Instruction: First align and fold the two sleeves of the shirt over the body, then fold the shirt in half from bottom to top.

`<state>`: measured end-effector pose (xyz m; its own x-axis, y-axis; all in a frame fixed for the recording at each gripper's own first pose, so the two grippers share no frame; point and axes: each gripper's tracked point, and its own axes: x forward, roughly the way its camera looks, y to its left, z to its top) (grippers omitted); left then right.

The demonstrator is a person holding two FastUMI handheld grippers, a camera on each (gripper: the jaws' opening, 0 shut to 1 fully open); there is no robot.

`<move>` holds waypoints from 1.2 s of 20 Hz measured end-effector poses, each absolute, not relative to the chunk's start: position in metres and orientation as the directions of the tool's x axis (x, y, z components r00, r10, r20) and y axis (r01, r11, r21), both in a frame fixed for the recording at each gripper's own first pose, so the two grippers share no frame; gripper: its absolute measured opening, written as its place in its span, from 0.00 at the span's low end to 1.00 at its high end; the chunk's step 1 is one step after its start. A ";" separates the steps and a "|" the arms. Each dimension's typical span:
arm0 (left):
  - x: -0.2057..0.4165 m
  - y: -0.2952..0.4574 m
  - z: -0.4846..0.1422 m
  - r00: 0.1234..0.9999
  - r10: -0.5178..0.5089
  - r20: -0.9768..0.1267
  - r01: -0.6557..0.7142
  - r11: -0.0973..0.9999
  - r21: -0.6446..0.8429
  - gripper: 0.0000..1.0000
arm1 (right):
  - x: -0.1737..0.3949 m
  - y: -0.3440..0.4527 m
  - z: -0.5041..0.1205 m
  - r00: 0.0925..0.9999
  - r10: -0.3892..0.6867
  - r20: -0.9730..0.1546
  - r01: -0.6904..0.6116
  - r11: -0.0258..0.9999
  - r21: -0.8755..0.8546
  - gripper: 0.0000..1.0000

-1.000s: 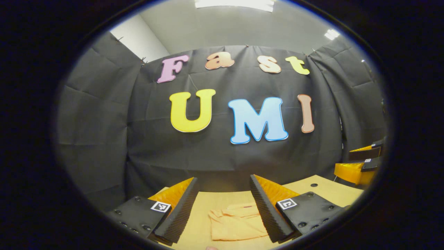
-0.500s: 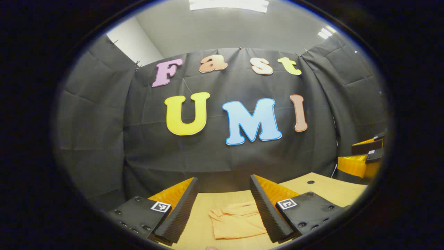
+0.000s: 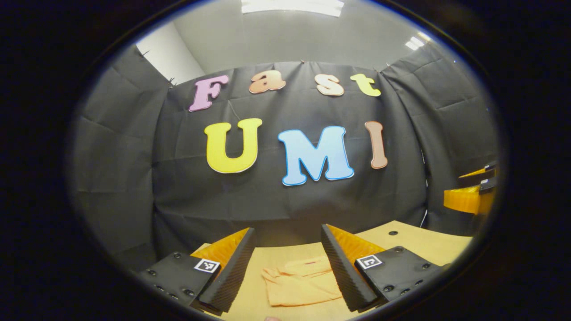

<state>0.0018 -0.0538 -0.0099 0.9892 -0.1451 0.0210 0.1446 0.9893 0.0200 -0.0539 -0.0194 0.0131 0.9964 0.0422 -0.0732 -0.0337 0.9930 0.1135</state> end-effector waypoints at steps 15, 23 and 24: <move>-0.015 -0.057 -0.009 0.991 -0.131 0.029 0.129 0.990 0.048 0.99 | -0.052 -0.016 0.019 0.998 0.064 -0.014 -0.062 0.994 0.091 0.95; -0.023 -0.053 -0.005 0.999 -0.047 0.025 0.047 0.999 0.004 0.99 | -0.038 -0.010 0.037 0.983 0.154 0.100 -0.151 0.988 -0.036 0.95; -0.023 -0.050 -0.003 0.999 -0.031 0.024 0.031 1.000 0.000 0.99 | -0.038 -0.008 0.037 0.980 0.171 0.104 -0.167 0.985 -0.047 0.95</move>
